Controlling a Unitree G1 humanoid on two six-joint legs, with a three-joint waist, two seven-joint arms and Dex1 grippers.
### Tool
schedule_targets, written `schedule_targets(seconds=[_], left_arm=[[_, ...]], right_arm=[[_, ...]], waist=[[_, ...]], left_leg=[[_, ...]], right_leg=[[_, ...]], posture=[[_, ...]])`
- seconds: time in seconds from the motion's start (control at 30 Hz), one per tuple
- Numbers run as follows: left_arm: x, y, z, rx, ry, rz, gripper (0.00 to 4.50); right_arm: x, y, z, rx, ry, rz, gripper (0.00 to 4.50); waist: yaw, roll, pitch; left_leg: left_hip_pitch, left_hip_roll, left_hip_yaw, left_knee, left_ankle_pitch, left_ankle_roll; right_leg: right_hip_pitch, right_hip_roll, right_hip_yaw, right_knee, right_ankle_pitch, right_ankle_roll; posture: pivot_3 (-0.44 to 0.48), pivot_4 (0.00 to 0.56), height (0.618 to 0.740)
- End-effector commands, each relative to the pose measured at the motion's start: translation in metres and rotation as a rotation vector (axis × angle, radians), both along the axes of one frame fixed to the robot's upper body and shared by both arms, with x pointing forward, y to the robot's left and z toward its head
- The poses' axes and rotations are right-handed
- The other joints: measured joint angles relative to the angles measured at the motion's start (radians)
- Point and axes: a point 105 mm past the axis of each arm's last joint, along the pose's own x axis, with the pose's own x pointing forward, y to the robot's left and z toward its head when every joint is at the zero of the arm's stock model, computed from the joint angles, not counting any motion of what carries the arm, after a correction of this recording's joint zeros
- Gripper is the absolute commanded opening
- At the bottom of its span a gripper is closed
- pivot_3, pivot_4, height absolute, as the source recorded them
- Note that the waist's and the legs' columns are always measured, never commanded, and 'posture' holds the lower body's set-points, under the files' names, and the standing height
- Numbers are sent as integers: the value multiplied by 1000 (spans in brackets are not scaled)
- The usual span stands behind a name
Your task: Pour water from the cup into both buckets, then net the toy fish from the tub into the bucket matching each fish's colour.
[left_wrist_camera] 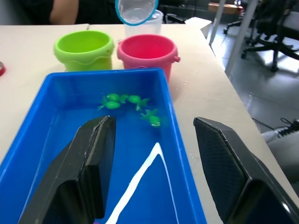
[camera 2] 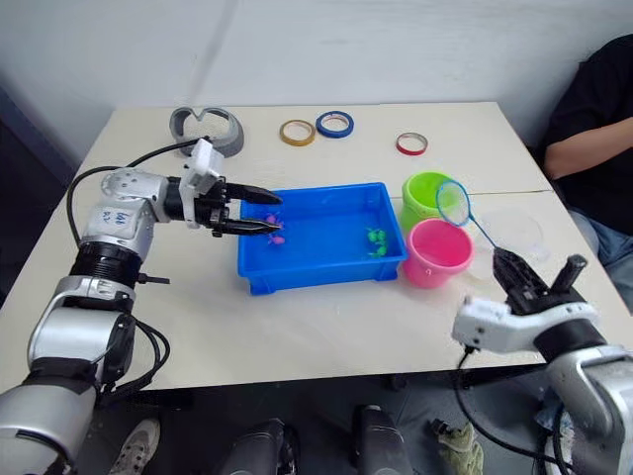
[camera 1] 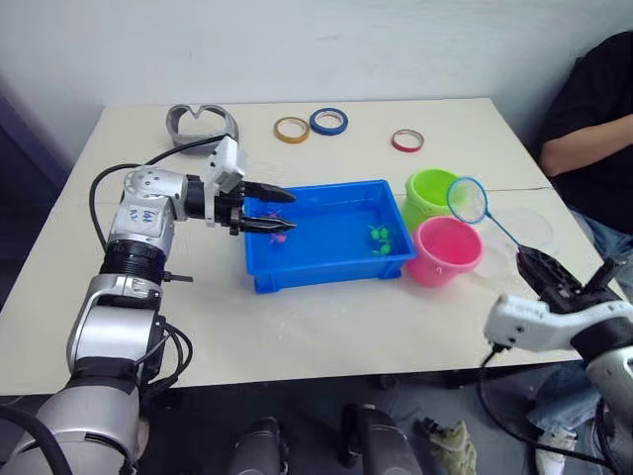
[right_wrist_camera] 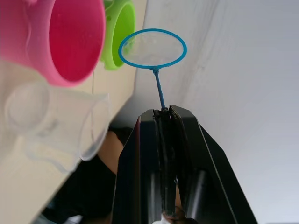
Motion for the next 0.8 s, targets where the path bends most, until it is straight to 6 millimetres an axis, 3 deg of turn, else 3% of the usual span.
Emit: schedule_targets(seconds=[0.03, 0.13, 0.3, 0.5, 0.8], left_arm=[[4, 21, 8, 10, -17, 107, 2970], [7, 37, 2, 44, 6, 205, 2970], [3, 57, -1, 74, 9, 306, 2970], [-12, 94, -2, 80, 53, 466, 2970], [-38, 125, -8, 68, 97, 585, 2970]], right_arm=[[7, 20, 15, 245, 68, 89, 0], [25, 35, 20, 448, 146, 146, 0], [40, 54, 26, 568, 228, 212, 0], [64, 87, 7, 682, 454, 273, 0], [72, 119, -12, 733, 594, 311, 0]], waist=[[-6, 0, 0], [-3, 0, 0], [-3, 0, 0], [-6, 0, 0], [-18, 0, 0]], left_leg=[[0, 0, 0, 0, 0, 0], [2, -1, -1, 0, 0, 0], [2, -1, -1, 0, 0, 0], [2, -1, 0, 0, 0, 0], [2, 0, -1, -2, 0, -2]], right_leg=[[0, 0, 0, 1, 0, 0], [0, -2, -1, 4, -1, -2], [0, -4, -1, 10, -2, -4], [-1, -5, -1, 10, -2, -4], [-1, -8, -1, 10, -3, -5]], posture=[[0, 150, 713], [0, 150, 713], [0, 150, 713], [0, 150, 713], [0, 150, 713]])
